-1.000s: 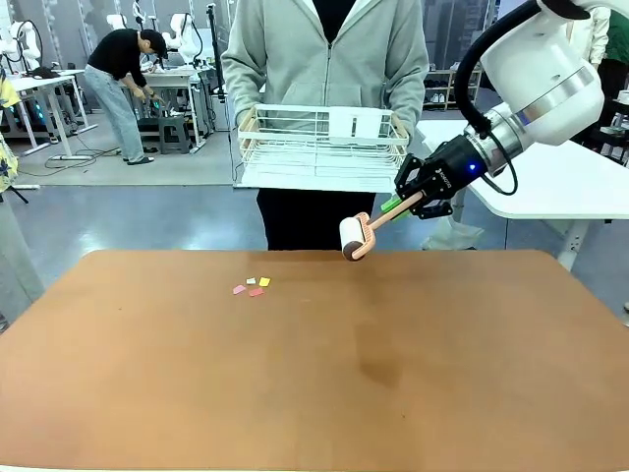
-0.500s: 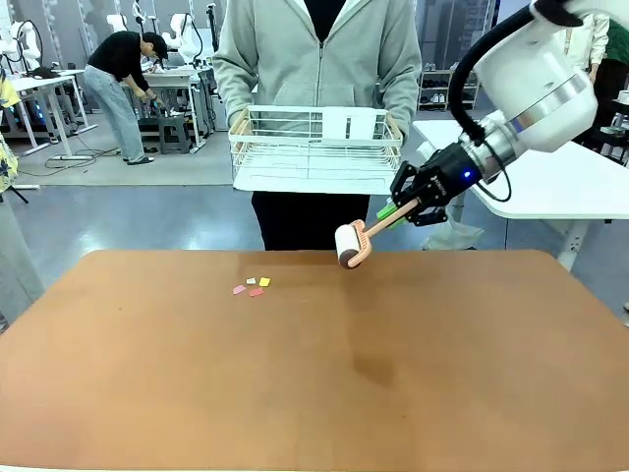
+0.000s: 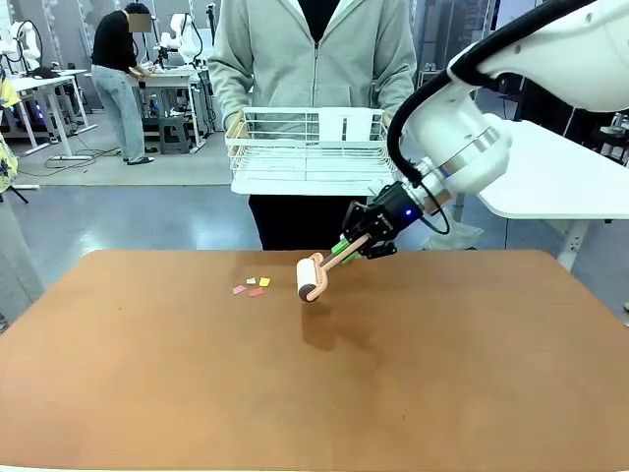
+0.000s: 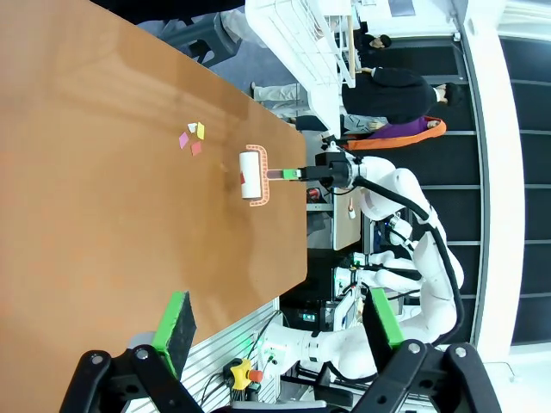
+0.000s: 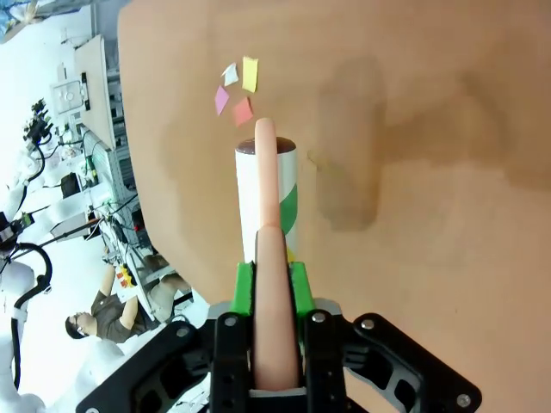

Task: Clean the table.
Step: Clean the table with the Lint Roller when the human lifts the Dish drying rack.

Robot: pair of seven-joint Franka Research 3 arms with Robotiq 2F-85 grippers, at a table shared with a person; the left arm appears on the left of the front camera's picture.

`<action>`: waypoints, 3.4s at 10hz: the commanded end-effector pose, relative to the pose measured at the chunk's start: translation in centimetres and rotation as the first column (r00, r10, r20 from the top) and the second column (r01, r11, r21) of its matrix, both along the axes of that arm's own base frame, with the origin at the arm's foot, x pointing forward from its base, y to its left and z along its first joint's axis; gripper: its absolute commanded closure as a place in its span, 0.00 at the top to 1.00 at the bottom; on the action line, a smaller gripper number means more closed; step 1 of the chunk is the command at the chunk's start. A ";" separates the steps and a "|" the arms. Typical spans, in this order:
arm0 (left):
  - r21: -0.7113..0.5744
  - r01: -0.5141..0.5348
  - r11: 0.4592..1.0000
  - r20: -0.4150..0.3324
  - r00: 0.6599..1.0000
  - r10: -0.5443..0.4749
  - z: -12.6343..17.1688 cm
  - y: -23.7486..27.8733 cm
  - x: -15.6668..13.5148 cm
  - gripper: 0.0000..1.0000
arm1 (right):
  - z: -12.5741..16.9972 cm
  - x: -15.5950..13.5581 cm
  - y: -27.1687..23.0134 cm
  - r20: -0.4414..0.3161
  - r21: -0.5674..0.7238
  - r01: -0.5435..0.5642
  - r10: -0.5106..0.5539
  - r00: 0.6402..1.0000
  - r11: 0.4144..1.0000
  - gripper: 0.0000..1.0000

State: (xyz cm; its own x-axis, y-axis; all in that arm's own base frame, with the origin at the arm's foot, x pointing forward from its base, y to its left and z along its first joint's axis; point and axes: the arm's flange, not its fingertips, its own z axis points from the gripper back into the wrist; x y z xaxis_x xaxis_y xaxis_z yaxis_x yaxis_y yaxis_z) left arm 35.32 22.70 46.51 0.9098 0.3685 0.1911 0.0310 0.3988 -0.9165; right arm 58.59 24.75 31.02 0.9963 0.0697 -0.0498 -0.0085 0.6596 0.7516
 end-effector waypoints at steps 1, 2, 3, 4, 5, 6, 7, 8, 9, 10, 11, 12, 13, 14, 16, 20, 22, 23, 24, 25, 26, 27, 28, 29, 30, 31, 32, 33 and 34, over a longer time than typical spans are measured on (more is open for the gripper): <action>-0.004 0.000 1.000 0.014 1.000 0.000 0.2 0.2 -0.2 1.00 | 0.1 0.1 0.4 0.011 -0.026 0.078 -0.078 0.997 0.997 0.21; -0.004 0.000 1.000 0.014 1.000 0.000 0.2 0.2 -0.2 1.00 | -0.6 0.0 0.2 -0.001 -0.008 0.107 -0.107 0.994 0.994 0.21; -0.004 0.000 1.000 0.014 1.000 0.000 0.2 0.2 -0.2 1.00 | -0.7 0.0 0.0 0.008 -0.010 0.128 -0.128 0.992 0.992 0.21; -0.004 0.000 1.000 0.014 1.000 0.000 0.2 0.2 -0.2 1.00 | -0.9 0.1 -0.1 0.014 -0.016 0.138 -0.138 0.990 0.990 0.21; -0.004 0.000 1.000 0.014 1.000 0.000 0.2 0.2 -0.2 1.00 | -1.3 0.3 -0.3 0.004 -0.023 0.131 -0.131 0.991 0.991 0.21; -0.004 0.000 1.000 0.014 1.000 0.000 0.2 0.2 -0.2 1.00 | -2.0 0.8 -0.3 -0.003 -0.027 0.127 -0.127 0.992 0.992 0.21; -0.004 0.000 1.000 0.014 1.000 0.000 0.2 0.2 -0.2 1.00 | -2.6 1.1 -0.6 -0.010 -0.029 0.133 -0.134 0.991 0.991 0.21; -0.004 0.000 1.000 0.014 1.000 0.000 0.2 0.2 -0.2 1.00 | -2.8 1.5 -0.8 -0.005 -0.006 0.149 -0.149 0.989 0.989 0.21; -0.004 0.000 1.000 0.014 1.000 0.000 0.2 0.2 -0.2 1.00 | -2.9 2.2 -1.5 -0.005 0.007 0.154 -0.154 0.988 0.988 0.21; -0.004 0.000 1.000 0.014 1.000 0.000 0.2 0.2 -0.2 1.00 | -3.0 3.0 -1.6 -0.015 -0.004 0.152 -0.152 0.988 0.988 0.21; -0.004 0.000 1.000 0.014 1.000 0.000 0.2 0.2 -0.2 1.00 | -3.4 3.6 -1.5 -0.031 -0.018 0.145 -0.146 0.989 0.989 0.21; -0.004 0.000 1.000 0.014 1.000 0.000 0.2 0.2 -0.2 1.00 | -4.0 4.0 -1.3 -0.045 -0.028 0.136 -0.137 0.990 0.990 0.21; -0.004 0.000 1.000 0.014 1.000 0.000 0.2 0.2 -0.2 1.00 | -4.4 4.3 -1.4 -0.051 -0.026 0.136 -0.137 0.989 0.990 0.21; -0.004 0.000 1.000 0.014 1.000 0.000 0.2 0.2 -0.2 1.00 | -4.7 4.3 -1.3 -0.057 -0.031 0.132 -0.133 0.989 0.991 0.21; -0.004 0.000 1.000 0.014 1.000 0.000 0.2 0.2 -0.2 1.00 | -5.5 4.1 -0.9 -0.079 -0.058 0.109 -0.113 0.990 0.992 0.21; -0.004 0.000 1.000 0.014 1.000 0.000 0.2 0.2 -0.2 1.00 | -6.2 1.9 5.6 -0.102 -0.036 0.048 -0.052 0.993 0.998 0.21; -0.004 0.000 1.000 0.014 1.000 0.000 0.2 0.2 -0.2 1.00 | -7.6 0.3 11.9 -0.125 -0.008 0.038 -0.039 0.991 0.999 0.21; -0.004 0.000 1.000 0.014 1.000 0.000 0.2 0.2 -0.2 1.00 | -7.9 -0.1 14.8 -0.138 0.026 0.013 -0.009 0.990 1.000 0.21; -0.004 0.000 1.000 0.014 1.000 0.000 0.2 0.2 -0.2 1.00 | -7.8 -0.3 17.1 -0.143 0.067 0.015 -0.005 0.990 0.998 0.21; -0.004 0.000 1.000 0.014 1.000 0.000 0.2 0.2 -0.2 1.00 | -7.8 -0.9 19.4 -0.137 0.038 -0.007 0.012 0.991 0.999 0.21; -0.004 0.000 1.000 0.014 1.000 0.000 0.2 0.2 -0.2 1.00 | -7.4 -1.2 21.3 -0.126 0.029 -0.022 0.026 0.992 0.999 0.21; -0.004 0.000 1.000 0.014 1.000 0.000 0.2 0.2 -0.2 1.00 | -6.8 -1.1 22.3 -0.095 0.037 -0.025 0.028 0.995 0.999 0.21; -0.004 0.000 1.000 0.014 1.000 0.000 0.2 0.2 -0.2 1.00 | -6.0 -0.8 22.2 -0.073 0.050 -0.006 0.010 0.997 0.999 0.21; -0.004 0.000 1.000 0.014 1.000 0.000 0.2 0.2 -0.2 1.00 | -5.4 -0.5 21.6 -0.066 0.059 0.014 -0.011 0.998 0.998 0.21; -0.004 0.000 1.000 0.014 1.000 0.000 0.2 0.2 -0.2 1.00 | -4.8 -0.3 21.0 -0.063 0.070 0.028 -0.024 0.998 0.997 0.21; -0.004 0.000 1.000 0.014 1.000 0.000 0.2 0.2 -0.2 1.00 | -3.9 -0.3 20.2 -0.062 0.090 0.026 -0.020 0.998 0.996 0.21; -0.004 0.000 1.000 0.014 1.000 0.000 0.2 0.2 -0.2 1.00 | -2.7 -0.1 19.2 -0.061 0.113 0.030 -0.023 0.998 0.993 0.21; -0.004 0.000 1.000 0.014 1.000 0.000 0.2 0.2 -0.2 1.00 | -1.1 -0.3 17.8 -0.095 0.138 -0.010 0.023 0.995 0.990 0.21; -0.004 0.000 1.000 0.014 1.000 0.000 0.2 0.2 -0.2 1.00 | 0.7 -0.6 14.9 -0.093 0.156 -0.003 0.018 0.996 0.988 0.21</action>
State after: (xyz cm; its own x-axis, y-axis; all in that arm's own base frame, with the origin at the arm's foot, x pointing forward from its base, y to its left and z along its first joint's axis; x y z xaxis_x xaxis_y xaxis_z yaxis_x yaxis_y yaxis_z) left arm 35.30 22.73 46.51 0.9095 0.3692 0.1911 0.0305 0.3991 -0.9164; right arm 60.12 42.65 29.58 0.9913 0.0785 -0.1055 0.0433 0.5625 0.8256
